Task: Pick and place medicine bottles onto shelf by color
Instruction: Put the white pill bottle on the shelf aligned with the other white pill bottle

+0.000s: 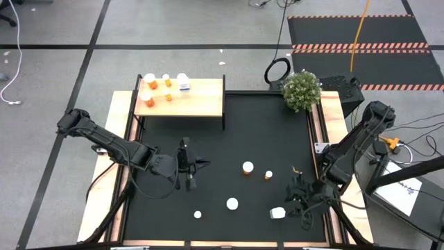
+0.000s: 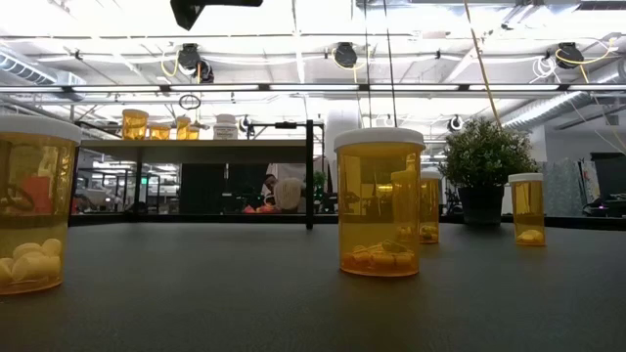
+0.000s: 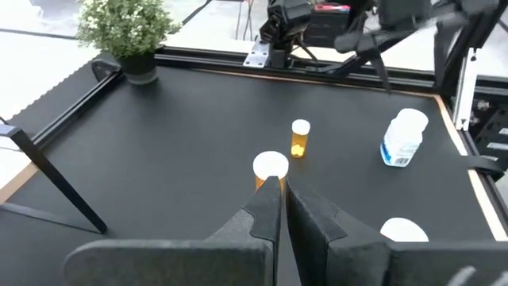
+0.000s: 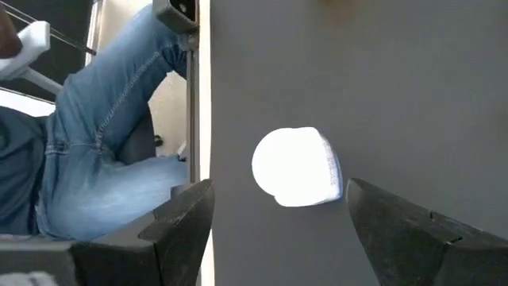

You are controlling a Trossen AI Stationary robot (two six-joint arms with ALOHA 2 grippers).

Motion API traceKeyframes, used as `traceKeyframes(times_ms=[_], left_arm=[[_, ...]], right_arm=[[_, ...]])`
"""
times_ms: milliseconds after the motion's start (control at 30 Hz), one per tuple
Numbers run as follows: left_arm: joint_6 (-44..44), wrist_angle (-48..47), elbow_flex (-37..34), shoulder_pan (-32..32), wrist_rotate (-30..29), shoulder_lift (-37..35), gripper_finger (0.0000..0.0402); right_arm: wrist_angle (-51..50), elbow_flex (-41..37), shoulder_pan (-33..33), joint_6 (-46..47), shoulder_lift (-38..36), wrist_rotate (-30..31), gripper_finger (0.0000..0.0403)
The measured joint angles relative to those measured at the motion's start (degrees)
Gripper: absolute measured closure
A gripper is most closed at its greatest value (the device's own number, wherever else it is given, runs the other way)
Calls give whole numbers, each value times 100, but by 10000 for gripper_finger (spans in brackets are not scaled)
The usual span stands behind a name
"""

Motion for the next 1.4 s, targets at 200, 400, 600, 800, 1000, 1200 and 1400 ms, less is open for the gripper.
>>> traceKeyframes(times_ms=[200,400,600,800,1000,1200,1400], left_arm=[[-48,13,0,0,-1,-4,378],[-44,17,0,29,-1,-4,378],[-48,14,0,33,-1,-4,378],[-48,9,0,33,-1,-4,378],[-50,8,0,33,-1,-4,378],[-64,23,0,33,-1,-4,378],[-81,28,0,33,-1,-6,378]], right_arm=[[5,0,89,92,482,-3,124],[9,0,83,-141,793,7,124],[410,0,83,-439,1073,16,124],[775,2,35,-813,1334,32,124],[983,2,2,-1090,1445,310,125],[988,2,-88,-1109,1442,335,160],[983,2,-122,-1111,1416,297,219]])
